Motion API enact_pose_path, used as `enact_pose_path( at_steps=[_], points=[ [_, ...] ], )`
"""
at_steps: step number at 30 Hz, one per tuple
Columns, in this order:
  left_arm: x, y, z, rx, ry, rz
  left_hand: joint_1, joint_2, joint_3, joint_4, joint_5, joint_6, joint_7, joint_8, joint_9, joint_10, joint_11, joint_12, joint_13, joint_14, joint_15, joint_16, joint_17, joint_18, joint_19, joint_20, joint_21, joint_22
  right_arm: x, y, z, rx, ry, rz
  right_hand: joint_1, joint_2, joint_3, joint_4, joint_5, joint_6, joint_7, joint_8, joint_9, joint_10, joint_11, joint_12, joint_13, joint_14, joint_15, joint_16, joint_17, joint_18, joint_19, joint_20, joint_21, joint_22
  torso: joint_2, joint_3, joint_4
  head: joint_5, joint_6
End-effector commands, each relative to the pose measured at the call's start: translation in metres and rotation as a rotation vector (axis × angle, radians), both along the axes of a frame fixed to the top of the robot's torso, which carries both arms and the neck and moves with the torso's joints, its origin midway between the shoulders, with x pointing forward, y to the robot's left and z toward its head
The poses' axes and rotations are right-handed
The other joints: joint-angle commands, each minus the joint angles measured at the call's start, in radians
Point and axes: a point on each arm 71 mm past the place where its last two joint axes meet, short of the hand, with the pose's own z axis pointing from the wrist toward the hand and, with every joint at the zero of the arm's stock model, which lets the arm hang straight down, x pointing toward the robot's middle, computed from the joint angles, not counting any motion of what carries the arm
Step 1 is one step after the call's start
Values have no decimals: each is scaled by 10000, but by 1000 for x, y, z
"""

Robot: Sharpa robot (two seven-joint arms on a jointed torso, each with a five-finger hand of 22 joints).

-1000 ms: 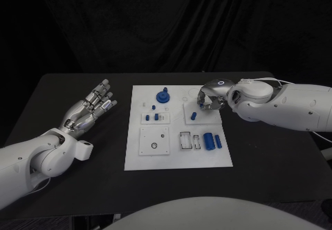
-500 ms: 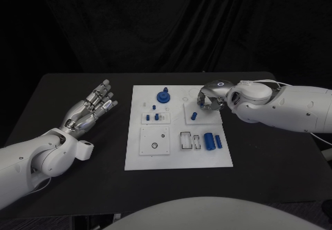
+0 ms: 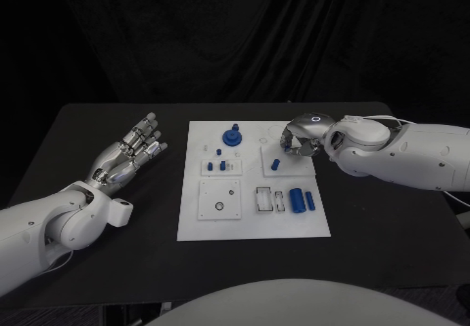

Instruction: Assemble the parts on the task board

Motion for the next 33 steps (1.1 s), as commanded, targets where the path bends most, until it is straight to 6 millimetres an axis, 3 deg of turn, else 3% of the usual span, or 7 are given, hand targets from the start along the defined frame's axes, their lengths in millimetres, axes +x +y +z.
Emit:
enact_pose_path(
  at_steps=[1, 9, 15, 18, 24, 29, 33],
  points=[
    [-2, 0, 8, -788, -892, -110, 93, -27, 28, -9, 41, 11, 92, 50, 13, 5, 62, 11, 13, -24, 76, -8, 3, 161, -4, 79, 54, 15, -2, 2, 10, 461, -711, 1, 30, -20, -27, -44, -19, 57, 6, 37, 40, 93, -5, -52, -21, 74, 33, 44, -5, -191, 102, 3, 86, 815, 6, 2, -8, 14, -1],
    [-1, 1, 7, -767, -873, -108, 100, -35, 25, -11, 46, 11, 103, 49, 13, 3, 71, 11, 12, -26, 85, -9, 2, 161, -3, 91, 55, 6, -6, 16, 42, 876, -1345, 308, -18, -52, -40, -45, -17, 53, 19, 27, 58, 139, 9, -89, -48, 105, 52, 67, 8, -202, 126, 12, 146, 823, -15, -9, -50, 50, -1],
    [-1, 0, 7, -782, -849, -150, 127, -16, 37, -16, 107, 1, 129, 47, 11, 2, 102, 10, 12, -29, 100, -11, 0, 162, -1, 113, 56, -7, -16, 40, 61, 1291, -1656, 967, -17, -62, -28, -63, -12, 45, 43, 15, 66, 171, 23, -115, -67, 139, 65, 111, 42, -207, 141, 18, 173, 827, -11, -24, -11, 4, -1],
    [-1, -1, 7, -791, -841, -171, 128, -14, 38, -15, 111, 2, 130, 47, 11, 1, 104, 10, 12, -31, 100, -12, 0, 162, -5, 114, 54, -18, -23, 57, 64, 1420, -1551, 1428, -16, -71, -27, -71, -12, 42, 50, 11, 69, 184, 25, -122, -72, 147, 67, 116, 44, -206, 143, 20, 169, 826, -8, -32, -10, 67, -1],
    [-1, -1, 7, -803, -832, -188, 134, -2, 43, -12, 131, 2, 137, 47, 11, 0, 110, 9, 11, -39, 96, -17, -4, 161, -19, 115, 46, -45, -40, 86, 56, 1300, -1187, 2440, 11, -130, -9, -144, -11, -9, 71, -40, 73, 259, 21, -150, -95, 173, 70, 132, 51, -207, 157, 28, 191, 828, -4, -32, -27, 338, -1],
    [-2, -1, 8, -823, -840, -201, 136, 12, 47, -6, 150, 2, 143, 47, 11, -1, 114, 9, 11, -40, 93, -17, -4, 160, -24, 114, 43, -53, -51, 105, 40, 1158, -948, 3140, -1, -153, -1, -177, -13, -23, 82, -72, 77, 332, 14, -148, -98, 364, 60, 532, 405, -270, 303, 23, 675, 923, 2, -35, 2, 409, -1],
    [-2, -2, 8, -863, -862, -231, 142, 31, 54, 3, 188, 20, 156, 50, 14, 5, 113, 11, 13, -43, 81, -19, -5, 161, -35, 108, 37, -70, -53, 118, 27, 1018, -756, 3508, -2, -168, 5, -198, -12, -29, 91, -87, 79, 335, 19, -164, -106, 388, 60, 556, 416, -271, 317, 22, 694, 927, 20, -9, 35, 384, -1]
  ],
)
